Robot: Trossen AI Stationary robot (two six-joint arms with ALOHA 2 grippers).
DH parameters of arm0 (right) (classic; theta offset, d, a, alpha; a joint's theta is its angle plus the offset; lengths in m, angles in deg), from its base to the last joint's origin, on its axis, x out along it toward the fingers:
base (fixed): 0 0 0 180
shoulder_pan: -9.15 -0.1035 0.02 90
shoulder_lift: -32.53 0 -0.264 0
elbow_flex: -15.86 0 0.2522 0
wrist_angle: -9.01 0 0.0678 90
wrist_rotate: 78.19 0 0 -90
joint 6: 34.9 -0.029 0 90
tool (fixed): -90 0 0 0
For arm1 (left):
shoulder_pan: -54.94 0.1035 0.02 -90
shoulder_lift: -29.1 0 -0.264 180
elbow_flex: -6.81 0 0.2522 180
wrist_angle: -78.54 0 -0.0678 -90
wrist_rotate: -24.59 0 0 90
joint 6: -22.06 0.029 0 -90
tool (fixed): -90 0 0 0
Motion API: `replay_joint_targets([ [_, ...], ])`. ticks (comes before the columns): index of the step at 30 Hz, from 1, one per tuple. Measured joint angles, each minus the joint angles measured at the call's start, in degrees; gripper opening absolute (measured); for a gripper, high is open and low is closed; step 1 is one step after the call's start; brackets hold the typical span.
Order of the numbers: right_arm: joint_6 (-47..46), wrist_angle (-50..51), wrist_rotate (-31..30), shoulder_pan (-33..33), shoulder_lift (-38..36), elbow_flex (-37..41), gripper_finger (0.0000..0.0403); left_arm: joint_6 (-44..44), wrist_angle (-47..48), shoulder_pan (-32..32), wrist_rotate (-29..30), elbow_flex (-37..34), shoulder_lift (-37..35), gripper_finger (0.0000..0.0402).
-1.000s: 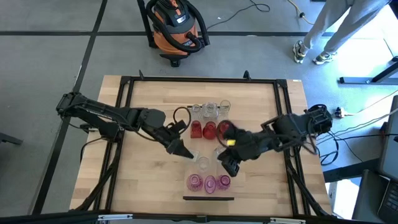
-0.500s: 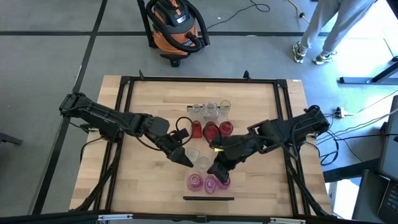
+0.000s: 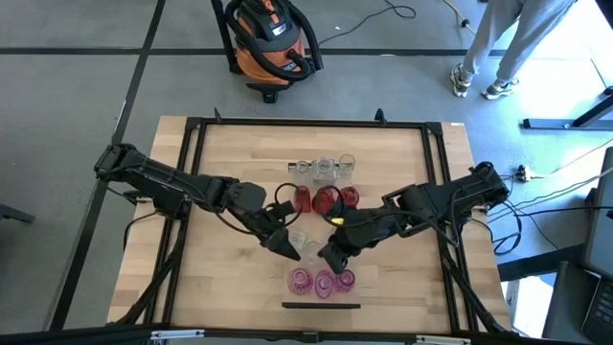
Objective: Sort vases onto shelf
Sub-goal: Adjust the transparent vase on the shelf
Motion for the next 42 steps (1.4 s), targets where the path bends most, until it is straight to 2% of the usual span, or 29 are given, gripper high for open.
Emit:
replay_joint_targets([
  [12,-0.2,7.1,-7.3,0.0,-3.0,0.0,0.0000,-5.9,-7.0,-0.7,1.1,0.0,4.6,0.0000],
  [17,-0.2,10.3,-9.9,-0.5,-4.8,0.0,0.0000,-6.1,-7.5,-0.7,5.4,0.0,4.8,0.0000],
  [21,-0.2,12.3,-10.8,-0.8,-5.5,0.0,0.0000,-6.1,-7.5,-0.7,8.9,0.0,4.8,0.0000],
  [32,1.1,13.2,-11.2,-0.8,-5.7,0.0,0.0000,-4.8,-7.4,-0.2,13.0,0.0,4.8,0.0000],
  [42,1.4,14.8,-12.5,-0.8,-7.1,0.0,0.0000,-2.6,-5.0,1.6,13.7,0.0,2.9,0.0000],
])
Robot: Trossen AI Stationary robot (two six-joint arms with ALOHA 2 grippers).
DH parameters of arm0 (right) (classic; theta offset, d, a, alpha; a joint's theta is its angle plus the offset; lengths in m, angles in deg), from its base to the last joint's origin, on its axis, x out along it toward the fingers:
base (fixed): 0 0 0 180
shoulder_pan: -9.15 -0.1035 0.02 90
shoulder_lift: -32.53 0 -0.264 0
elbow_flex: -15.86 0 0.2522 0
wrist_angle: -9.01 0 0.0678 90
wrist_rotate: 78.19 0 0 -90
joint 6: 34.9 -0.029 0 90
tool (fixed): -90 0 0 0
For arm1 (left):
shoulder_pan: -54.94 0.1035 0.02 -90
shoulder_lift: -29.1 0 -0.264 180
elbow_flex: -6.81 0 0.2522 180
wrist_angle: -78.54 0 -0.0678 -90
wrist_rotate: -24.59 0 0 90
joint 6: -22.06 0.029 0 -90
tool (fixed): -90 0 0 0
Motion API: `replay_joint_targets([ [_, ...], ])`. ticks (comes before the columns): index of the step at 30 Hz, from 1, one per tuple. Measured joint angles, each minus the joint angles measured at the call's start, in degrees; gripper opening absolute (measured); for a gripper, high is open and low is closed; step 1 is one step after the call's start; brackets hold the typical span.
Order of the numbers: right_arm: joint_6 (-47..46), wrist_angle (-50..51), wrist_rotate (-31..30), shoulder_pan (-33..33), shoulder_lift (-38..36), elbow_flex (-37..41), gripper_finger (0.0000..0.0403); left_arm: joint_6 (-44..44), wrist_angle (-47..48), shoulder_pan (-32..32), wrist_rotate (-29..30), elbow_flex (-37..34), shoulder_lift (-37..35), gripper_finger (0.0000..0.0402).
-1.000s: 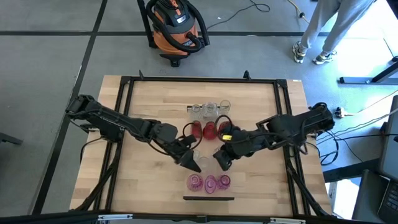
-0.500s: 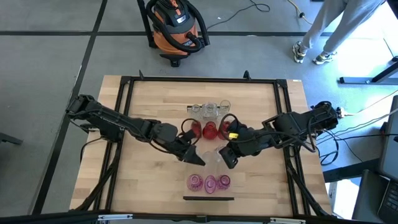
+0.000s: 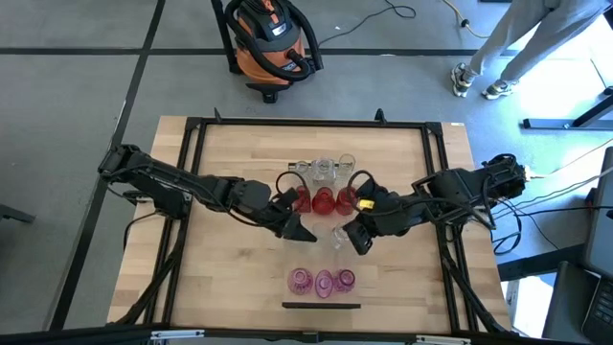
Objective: Sort vases onto shelf
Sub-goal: Adjust the transparent vase on the shelf, then return to Home Position
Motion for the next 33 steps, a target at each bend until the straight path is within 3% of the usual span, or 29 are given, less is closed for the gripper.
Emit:
replay_joint_targets([
  [17,0.7,1.6,-3.6,0.0,-1.7,0.0,0.0000,1.2,-1.3,0.4,-3.0,0.0,-1.6,0.0000],
  [23,3.2,2.0,-8.8,0.0,-2.2,-1.9,0.0000,3.4,-1.1,1.4,-3.7,0.0,-3.4,0.0000],
  [26,6.4,3.7,-14.1,-0.9,-3.1,-4.0,0.0000,7.0,-1.0,2.4,-2.7,0.0,-6.1,0.0000],
  [28,8.0,4.9,-21.1,-2.4,-4.7,-4.3,0.0000,11.9,-0.7,3.2,-1.2,0.0,-8.9,0.0000],
  [33,7.0,8.6,-47.6,-11.4,-11.9,-3.3,0.0000,28.4,0.3,3.4,7.7,0.0,-18.2,0.0000],
])
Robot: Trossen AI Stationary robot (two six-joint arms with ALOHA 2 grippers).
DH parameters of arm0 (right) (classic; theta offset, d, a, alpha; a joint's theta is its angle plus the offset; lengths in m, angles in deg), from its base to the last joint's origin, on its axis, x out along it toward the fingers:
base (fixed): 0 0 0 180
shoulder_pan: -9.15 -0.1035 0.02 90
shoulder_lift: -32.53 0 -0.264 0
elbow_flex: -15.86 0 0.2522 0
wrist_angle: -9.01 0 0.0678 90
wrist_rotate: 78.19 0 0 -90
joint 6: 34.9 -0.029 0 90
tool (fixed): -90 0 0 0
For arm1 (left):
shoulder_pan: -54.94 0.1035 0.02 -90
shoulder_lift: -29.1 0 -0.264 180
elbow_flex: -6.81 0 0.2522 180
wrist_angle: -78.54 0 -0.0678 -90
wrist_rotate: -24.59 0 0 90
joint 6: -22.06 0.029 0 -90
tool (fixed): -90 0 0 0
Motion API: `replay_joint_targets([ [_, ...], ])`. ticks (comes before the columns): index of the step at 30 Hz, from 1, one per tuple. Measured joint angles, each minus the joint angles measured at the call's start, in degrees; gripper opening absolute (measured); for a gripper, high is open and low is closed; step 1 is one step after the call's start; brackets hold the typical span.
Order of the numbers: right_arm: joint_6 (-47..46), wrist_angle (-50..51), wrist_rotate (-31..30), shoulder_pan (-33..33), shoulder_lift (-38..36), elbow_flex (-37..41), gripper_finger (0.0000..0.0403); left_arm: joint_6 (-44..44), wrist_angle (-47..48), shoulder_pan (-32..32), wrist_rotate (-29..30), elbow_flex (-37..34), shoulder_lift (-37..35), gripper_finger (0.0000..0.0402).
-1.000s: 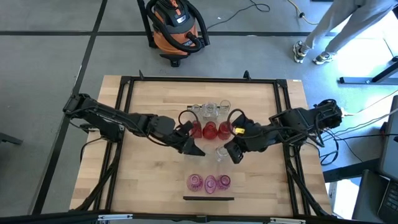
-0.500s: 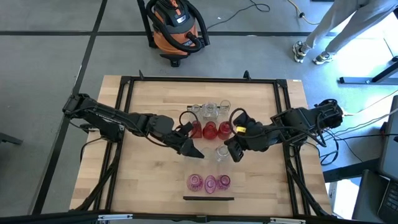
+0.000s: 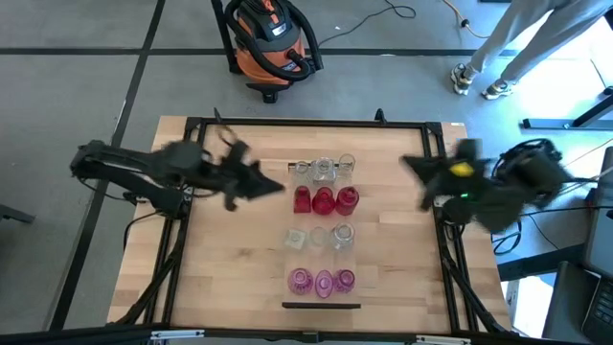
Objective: Sort vases onto shelf
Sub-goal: Return to Home Position
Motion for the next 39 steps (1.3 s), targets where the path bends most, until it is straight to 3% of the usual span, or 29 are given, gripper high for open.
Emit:
replay_joint_targets([
  [3,-6.5,1.9,-14.6,-7.7,-5.8,5.1,0.0000,7.8,0.8,0.0,5.8,-0.9,-5.6,0.0000],
  [7,-20.2,2.4,-28.1,-16.1,-13.1,18.5,0.0000,10.1,1.0,0.0,8.9,-6.0,-11.3,0.0000],
  [12,-31.5,-1.7,-28.5,-17.0,-18.2,32.7,0.0000,-1.3,2.3,-2.3,3.3,-17.4,-11.9,0.0000],
  [17,-32.7,-5.3,-28.4,-14.6,-19.2,35.8,0.0000,-12.5,3.6,-9.0,1.0,-24.1,-9.8,0.0000],
  [28,-27.9,-4.7,-28.4,-13.6,-21.2,34.1,0.0000,-19.4,1.9,-11.3,-1.6,-24.9,3.4,0.0000],
  [34,-27.8,-4.8,-28.3,-13.6,-21.6,34.1,0.0000,-19.4,2.1,-10.0,4.5,-24.8,4.0,0.0000],
  [39,-27.6,-4.8,-28.2,-13.6,-21.6,34.1,0.0000,-19.4,1.3,-8.9,3.8,-24.8,4.3,0.0000],
])
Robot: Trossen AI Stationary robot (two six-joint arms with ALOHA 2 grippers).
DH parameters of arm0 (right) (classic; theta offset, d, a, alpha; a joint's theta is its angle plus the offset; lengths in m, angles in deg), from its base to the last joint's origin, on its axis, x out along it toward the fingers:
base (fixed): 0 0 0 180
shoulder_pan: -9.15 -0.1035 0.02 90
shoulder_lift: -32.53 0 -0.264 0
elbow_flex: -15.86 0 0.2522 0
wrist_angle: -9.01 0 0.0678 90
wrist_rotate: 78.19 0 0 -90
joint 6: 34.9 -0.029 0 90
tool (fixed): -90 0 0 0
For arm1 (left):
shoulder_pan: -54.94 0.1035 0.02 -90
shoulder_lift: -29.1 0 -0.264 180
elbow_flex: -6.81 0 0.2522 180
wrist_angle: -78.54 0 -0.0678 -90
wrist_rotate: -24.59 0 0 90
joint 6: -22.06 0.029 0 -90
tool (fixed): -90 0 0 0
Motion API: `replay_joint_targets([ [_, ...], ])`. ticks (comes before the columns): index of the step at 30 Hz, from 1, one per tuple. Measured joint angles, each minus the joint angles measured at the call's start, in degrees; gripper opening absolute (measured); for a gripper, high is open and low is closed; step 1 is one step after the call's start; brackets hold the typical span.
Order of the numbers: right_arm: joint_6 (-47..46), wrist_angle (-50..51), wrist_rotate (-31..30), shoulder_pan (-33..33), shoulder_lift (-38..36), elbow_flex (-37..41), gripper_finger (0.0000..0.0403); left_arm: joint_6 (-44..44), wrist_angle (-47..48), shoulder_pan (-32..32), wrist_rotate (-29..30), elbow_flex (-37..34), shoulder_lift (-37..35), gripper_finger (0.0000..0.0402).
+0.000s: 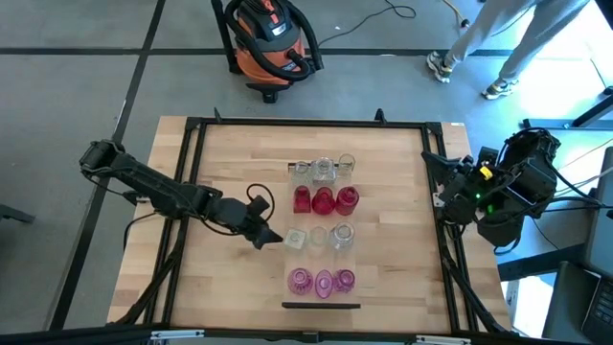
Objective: Sort vases onto shelf
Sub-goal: Return to Home Position
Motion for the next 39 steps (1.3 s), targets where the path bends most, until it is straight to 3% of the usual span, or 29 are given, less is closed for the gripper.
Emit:
replay_joint_targets([
  [30,1.4,0.0,0.4,0.0,-0.1,0.0,0.0000,0.1,-10.0,2.9,-11.6,0.0,1.1,0.0000],
  [36,1.8,0.0,0.8,0.0,-0.1,0.0,0.0000,4.1,-10.5,3.5,-11.7,0.0,1.1,0.0000],
  [39,3.8,0.5,1.4,0.0,-0.1,0.0,0.0000,8.8,-10.4,4.5,-8.6,0.0,-1.7,0.0000],
])
